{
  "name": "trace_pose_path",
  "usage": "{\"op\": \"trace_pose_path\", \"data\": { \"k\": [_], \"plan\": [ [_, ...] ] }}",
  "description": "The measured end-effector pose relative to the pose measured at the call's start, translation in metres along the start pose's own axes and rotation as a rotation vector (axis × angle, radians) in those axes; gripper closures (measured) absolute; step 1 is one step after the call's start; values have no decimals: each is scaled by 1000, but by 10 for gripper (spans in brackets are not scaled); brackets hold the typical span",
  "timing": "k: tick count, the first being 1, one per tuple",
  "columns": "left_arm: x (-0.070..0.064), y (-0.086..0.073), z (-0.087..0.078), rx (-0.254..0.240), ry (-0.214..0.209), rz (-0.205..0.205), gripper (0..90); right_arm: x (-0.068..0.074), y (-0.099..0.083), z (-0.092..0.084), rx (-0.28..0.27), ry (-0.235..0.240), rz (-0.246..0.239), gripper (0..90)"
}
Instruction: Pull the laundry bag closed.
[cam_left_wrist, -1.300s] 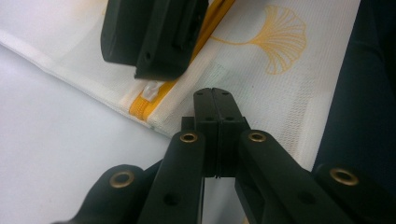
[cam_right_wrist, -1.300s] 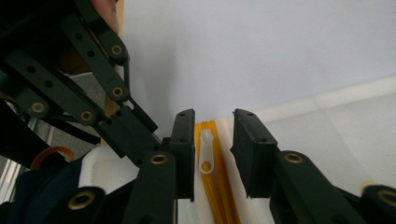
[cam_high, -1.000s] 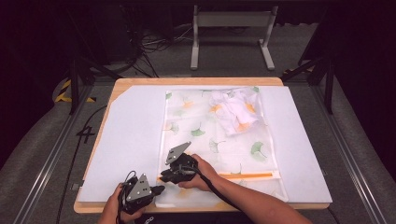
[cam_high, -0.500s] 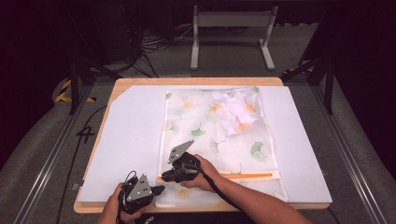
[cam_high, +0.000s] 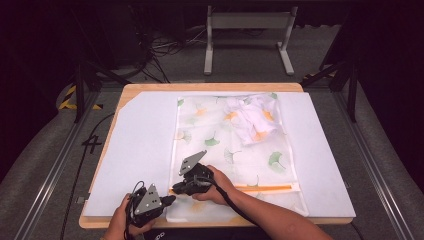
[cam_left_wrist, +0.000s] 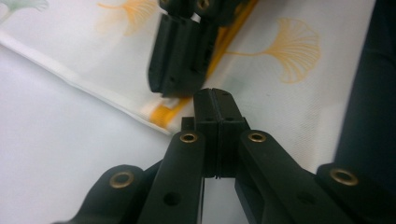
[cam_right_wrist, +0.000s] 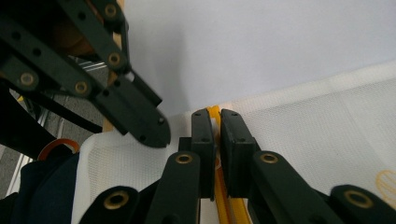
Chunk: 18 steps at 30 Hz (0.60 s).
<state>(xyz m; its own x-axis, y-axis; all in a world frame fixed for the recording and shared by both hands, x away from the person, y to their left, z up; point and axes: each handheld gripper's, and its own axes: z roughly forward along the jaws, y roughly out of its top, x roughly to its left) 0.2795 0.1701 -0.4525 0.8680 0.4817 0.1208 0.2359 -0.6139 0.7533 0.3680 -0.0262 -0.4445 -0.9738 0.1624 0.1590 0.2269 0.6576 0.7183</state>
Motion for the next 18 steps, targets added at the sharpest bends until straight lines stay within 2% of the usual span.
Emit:
{"op": "trace_pose_path", "data": {
  "k": [3,4,6,7,9,18],
  "plan": [
    [1,0,3,20,5,15,900,0,1,0,7,-3,-5,852],
    [1,-1,6,42,16,26,900,0,1,1,13,-7,-12,853],
    [1,-1,6,45,23,31,900,1,1,2,17,-7,-15,853],
    [1,-1,6,44,24,32,900,1,0,2,18,-10,-19,900],
    [-1,-2,6,45,20,37,900,2,0,2,16,-22,-24,900],
    [0,-5,5,35,2,16,900,3,1,1,18,-26,-27,900]
  ]
}}
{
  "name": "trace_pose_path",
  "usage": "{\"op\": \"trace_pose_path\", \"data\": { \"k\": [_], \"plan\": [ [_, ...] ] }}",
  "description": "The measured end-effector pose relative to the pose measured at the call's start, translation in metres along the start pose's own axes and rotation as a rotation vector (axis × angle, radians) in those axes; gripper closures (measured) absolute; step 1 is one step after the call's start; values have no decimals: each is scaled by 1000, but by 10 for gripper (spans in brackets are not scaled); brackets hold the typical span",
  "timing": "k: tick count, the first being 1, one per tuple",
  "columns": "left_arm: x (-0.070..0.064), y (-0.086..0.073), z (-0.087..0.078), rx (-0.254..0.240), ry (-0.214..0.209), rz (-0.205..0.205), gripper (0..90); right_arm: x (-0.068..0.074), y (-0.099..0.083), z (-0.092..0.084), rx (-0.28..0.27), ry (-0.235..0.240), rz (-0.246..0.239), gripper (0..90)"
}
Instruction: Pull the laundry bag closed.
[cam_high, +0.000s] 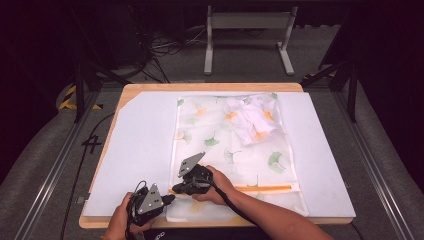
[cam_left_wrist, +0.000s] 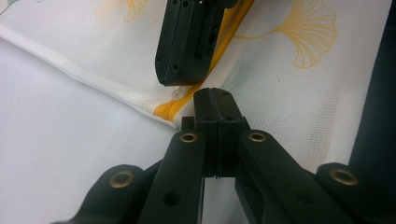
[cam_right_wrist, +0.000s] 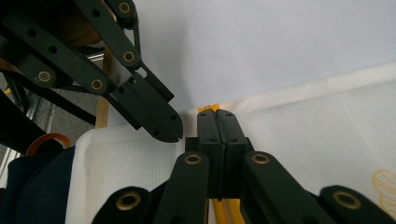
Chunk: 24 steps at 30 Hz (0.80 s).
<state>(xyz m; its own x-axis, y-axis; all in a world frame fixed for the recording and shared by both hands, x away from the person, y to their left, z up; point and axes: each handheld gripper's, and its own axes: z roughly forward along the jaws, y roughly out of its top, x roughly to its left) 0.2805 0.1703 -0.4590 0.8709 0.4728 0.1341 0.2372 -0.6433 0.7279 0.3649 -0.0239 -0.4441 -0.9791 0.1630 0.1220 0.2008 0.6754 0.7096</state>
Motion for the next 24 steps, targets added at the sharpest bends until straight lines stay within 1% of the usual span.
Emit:
{"op": "trace_pose_path", "data": {
  "k": [2,4,6,7,8,9,10,11,12,13,14,16,17,18,21,22,23,24],
  "plan": [
    [2,-1,0,-7,-15,-16,900,0,0,0,-1,4,2,900],
    [2,-2,0,-10,-16,-15,900,-2,0,1,0,17,14,892],
    [2,-1,0,-7,-12,-10,900,-2,0,0,-12,43,31,870],
    [2,-1,0,-8,-13,-8,900,-2,0,0,-11,69,44,869],
    [1,-1,0,-4,-12,-6,900,1,0,2,3,56,26,880],
    [1,-1,0,-4,-12,-6,900,1,0,2,3,56,26,880],
    [1,-1,0,-4,-12,-3,900,3,0,3,5,43,12,877],
    [1,-2,-1,-7,-9,-2,900,4,1,3,-2,31,4,845],
    [1,-2,-1,-10,-8,-3,900,5,1,3,-11,10,1,833],
    [1,-3,-1,-11,-14,-9,900,6,1,4,-5,-8,-11,839],
    [1,-3,-2,-11,-19,-12,900,5,0,3,-5,-23,-12,850],
    [1,-4,-2,-13,-20,-14,900,4,0,3,-7,-23,-7,847],
    [2,-4,-2,-11,-21,-13,900,4,0,2,2,-37,-12,846],
    [2,-3,-2,-10,-22,-9,900,3,-1,3,11,-37,-23,846],
    [3,-4,-2,-14,-28,-17,900,1,-2,2,4,-17,0,850],
    [3,-4,-2,-16,-37,-28,900,0,-2,2,9,-13,-5,847],
    [4,-4,-2,-14,-40,-34,900,-1,-2,2,10,-10,-2,823],
    [4,-4,-2,-14,-40,-34,900,-1,-2,2,10,-10,-2,823]
  ]
}}
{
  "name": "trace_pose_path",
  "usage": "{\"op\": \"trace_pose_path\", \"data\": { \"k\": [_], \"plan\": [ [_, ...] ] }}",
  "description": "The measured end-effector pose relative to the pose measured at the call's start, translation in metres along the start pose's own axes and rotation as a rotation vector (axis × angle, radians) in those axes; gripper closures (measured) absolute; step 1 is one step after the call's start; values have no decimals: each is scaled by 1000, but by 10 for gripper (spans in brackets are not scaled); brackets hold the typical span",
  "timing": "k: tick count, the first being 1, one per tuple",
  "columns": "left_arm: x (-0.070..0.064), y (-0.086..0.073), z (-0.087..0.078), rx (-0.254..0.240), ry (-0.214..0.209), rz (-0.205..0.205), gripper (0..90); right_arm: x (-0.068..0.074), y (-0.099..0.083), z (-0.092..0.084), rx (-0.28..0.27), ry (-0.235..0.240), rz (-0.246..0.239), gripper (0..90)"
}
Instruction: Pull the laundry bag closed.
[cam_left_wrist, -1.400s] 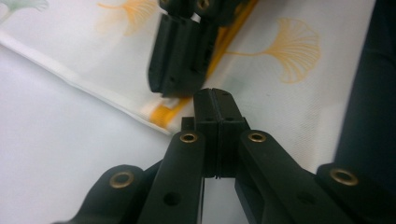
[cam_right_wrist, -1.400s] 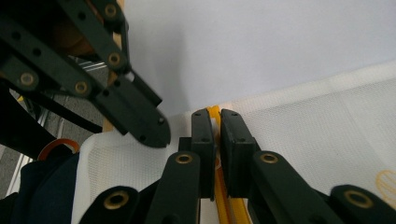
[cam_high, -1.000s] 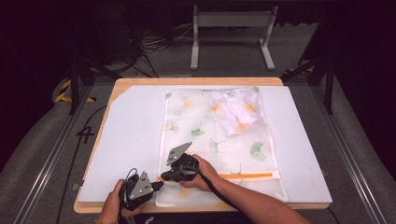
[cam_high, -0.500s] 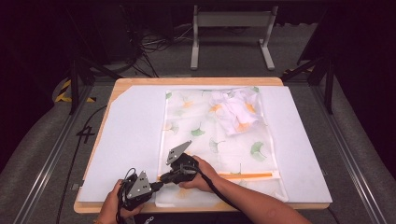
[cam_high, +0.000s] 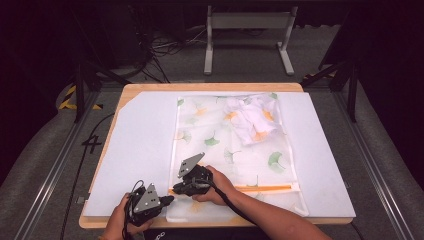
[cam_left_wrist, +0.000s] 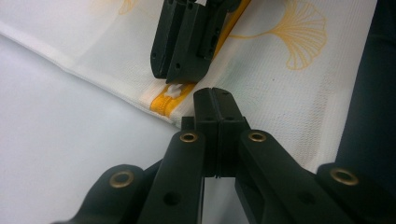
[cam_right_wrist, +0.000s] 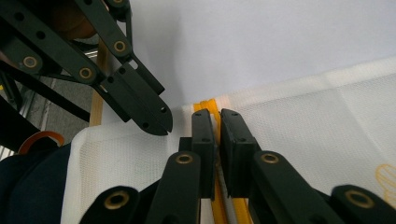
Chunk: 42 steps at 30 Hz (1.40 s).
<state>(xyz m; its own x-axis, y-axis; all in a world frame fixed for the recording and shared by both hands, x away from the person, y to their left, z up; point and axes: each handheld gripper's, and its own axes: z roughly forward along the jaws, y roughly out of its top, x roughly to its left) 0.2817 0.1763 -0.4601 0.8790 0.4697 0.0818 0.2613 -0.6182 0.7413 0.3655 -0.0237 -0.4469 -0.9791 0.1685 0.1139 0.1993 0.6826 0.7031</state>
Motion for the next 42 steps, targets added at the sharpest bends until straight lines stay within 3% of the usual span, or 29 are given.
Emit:
{"op": "trace_pose_path", "data": {
  "k": [2,4,5,11,12,14,21,24,26,29,36,42],
  "plan": [
    [1,0,0,0,-5,0,900,-3,1,1,12,46,-3,735],
    [1,0,0,2,-7,-1,900,-4,1,1,16,58,0,733],
    [1,0,0,1,-7,-1,900,-5,3,2,24,45,-6,821],
    [0,0,0,2,-1,-2,900,-5,2,1,15,34,-4,852],
    [0,0,0,2,-2,-3,900,-3,2,1,3,35,-13,900],
    [0,0,0,0,-2,-3,900,-4,1,-2,-20,55,2,900],
    [0,0,0,1,-1,-5,900,-6,0,0,-17,88,35,900],
    [0,0,0,1,-3,-3,900,-5,0,1,-14,97,50,837],
    [0,0,1,1,-3,-3,900,-4,-1,2,-9,95,47,804],
    [1,0,1,2,-4,-5,900,-1,1,4,-9,52,44,873],
    [1,0,0,-2,-5,-8,900,5,0,5,-14,21,26,900],
    [1,0,0,-2,-2,-12,900,1,-3,2,-28,35,51,900]
  ]
}}
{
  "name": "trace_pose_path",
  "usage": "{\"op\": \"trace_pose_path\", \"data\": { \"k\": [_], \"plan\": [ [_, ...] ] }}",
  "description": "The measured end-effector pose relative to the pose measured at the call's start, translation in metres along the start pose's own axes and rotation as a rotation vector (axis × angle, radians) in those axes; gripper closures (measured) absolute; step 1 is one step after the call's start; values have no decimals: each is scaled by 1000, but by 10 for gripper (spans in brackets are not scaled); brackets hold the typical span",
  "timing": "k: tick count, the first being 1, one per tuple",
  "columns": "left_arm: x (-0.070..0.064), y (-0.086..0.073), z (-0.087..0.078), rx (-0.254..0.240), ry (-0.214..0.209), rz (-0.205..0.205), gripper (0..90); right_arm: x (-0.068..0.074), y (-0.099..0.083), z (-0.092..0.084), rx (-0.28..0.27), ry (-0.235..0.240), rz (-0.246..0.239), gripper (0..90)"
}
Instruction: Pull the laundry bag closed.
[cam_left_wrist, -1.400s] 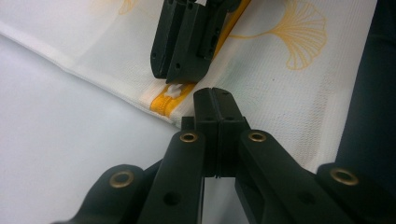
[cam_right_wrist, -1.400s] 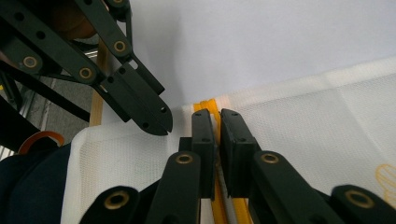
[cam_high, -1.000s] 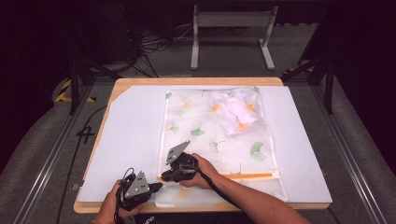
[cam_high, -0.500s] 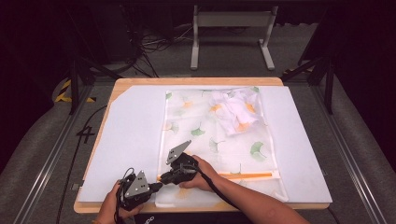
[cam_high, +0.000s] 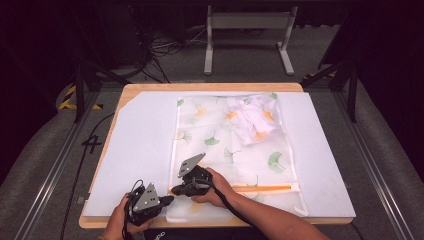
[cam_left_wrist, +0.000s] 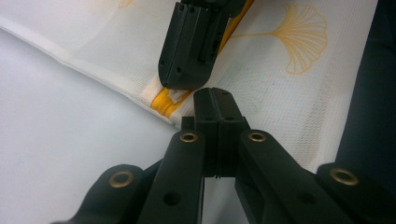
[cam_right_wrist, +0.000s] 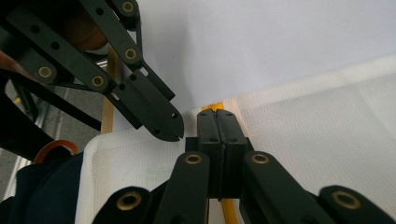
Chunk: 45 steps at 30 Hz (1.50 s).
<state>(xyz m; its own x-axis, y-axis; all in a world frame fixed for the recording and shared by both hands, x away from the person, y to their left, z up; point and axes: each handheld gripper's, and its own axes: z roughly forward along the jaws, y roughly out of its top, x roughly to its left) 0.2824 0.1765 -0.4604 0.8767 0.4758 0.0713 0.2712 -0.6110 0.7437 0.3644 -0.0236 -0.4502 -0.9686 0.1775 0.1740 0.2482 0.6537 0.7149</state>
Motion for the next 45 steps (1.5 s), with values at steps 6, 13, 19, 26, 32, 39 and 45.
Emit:
{"op": "trace_pose_path", "data": {
  "k": [6,13,19,26,32,39,45],
  "plan": [
    [-2,4,-1,-3,55,31,874,3,4,-2,9,-9,-32,900],
    [0,7,1,41,63,47,900,5,4,-3,24,-23,-45,900],
    [1,5,1,36,55,16,900,7,2,-4,24,-23,-59,900],
    [2,5,1,31,48,9,900,7,-1,-8,32,-26,-61,900],
    [2,4,1,31,46,2,900,5,-6,-14,33,-40,-57,900],
    [2,4,1,29,44,0,900,5,-9,-19,34,-42,-56,900],
    [4,3,1,24,36,-11,900,7,-9,-26,52,-51,-81,900]
  ]
}}
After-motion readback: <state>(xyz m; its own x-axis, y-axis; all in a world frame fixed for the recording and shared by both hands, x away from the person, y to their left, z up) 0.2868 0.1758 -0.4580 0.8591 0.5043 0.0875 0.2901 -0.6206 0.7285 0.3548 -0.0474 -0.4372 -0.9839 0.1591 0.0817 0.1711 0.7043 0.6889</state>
